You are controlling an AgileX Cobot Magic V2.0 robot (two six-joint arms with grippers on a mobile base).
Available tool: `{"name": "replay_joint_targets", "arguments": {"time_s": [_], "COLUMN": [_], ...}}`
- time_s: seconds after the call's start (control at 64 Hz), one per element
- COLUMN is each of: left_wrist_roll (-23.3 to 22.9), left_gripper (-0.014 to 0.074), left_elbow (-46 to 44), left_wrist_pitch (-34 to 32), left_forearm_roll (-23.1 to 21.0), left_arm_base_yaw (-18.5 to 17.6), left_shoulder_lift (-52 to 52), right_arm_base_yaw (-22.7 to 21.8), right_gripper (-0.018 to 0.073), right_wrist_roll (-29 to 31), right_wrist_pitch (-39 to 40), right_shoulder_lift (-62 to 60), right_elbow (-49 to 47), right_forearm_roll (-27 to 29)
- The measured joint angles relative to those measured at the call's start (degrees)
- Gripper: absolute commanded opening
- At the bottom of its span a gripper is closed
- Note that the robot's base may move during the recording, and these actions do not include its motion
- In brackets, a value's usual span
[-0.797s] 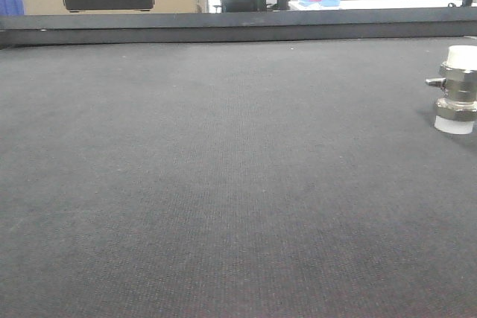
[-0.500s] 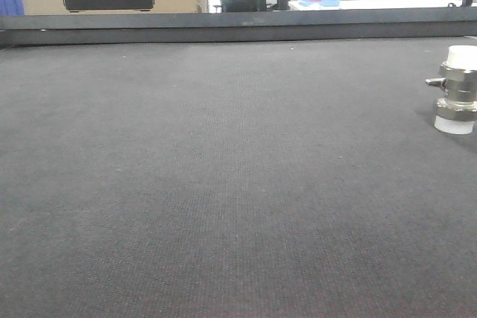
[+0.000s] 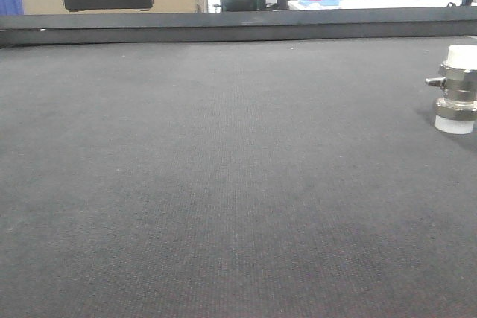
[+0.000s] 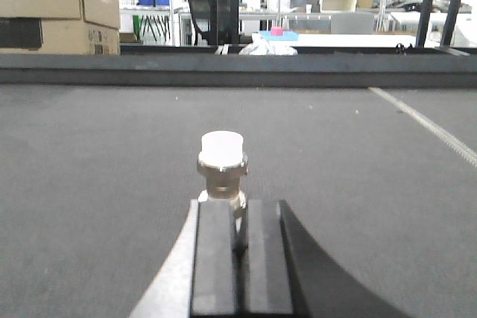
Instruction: Place valve from conveyor to right shelf box
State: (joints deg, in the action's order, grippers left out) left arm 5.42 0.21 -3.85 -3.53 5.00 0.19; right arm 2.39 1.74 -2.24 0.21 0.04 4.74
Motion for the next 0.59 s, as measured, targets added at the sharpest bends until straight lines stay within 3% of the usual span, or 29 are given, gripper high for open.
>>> {"name": "replay_joint_targets", "arguments": {"time_s": [0.172, 0.297, 0.359, 0.438, 0.594], "left_wrist_roll": [0.0, 0.0, 0.0, 0.0, 0.0], "left_gripper": [-0.0111, -0.0108, -0.0072, 0.0052, 0.0470], "left_elbow": [-0.5, -8.2, -14.5, -21.5, -35.8], "left_wrist_pitch": [-5.4, 0.4, 5.0, 10.5, 24.1], "left_forearm_roll": [-1.2, -1.4, -0.3, 1.2, 2.4], "left_arm_base_yaw": [0.0, 0.0, 0.0, 0.0, 0.0], "left_shoulder_lift": [0.0, 0.4, 2.5, 6.3, 18.9], "right_arm_base_yaw": [0.0, 0.0, 0.0, 0.0, 0.0], "right_gripper": [-0.0154, -0.0147, -0.0098, -0.0002, 0.0417], "right_wrist_roll": [0.0, 0.0, 0.0, 0.0, 0.0], "right_wrist_pitch": [5.8, 0.8, -3.0, -7.0, -13.3], "right_shoulder_lift": [0.0, -0.2, 0.1, 2.3, 12.5], "right_elbow": [-1.2, -9.3, -15.6, -22.2, -33.6], "right_forearm_roll": [0.0, 0.0, 0.0, 0.0, 0.0]}}
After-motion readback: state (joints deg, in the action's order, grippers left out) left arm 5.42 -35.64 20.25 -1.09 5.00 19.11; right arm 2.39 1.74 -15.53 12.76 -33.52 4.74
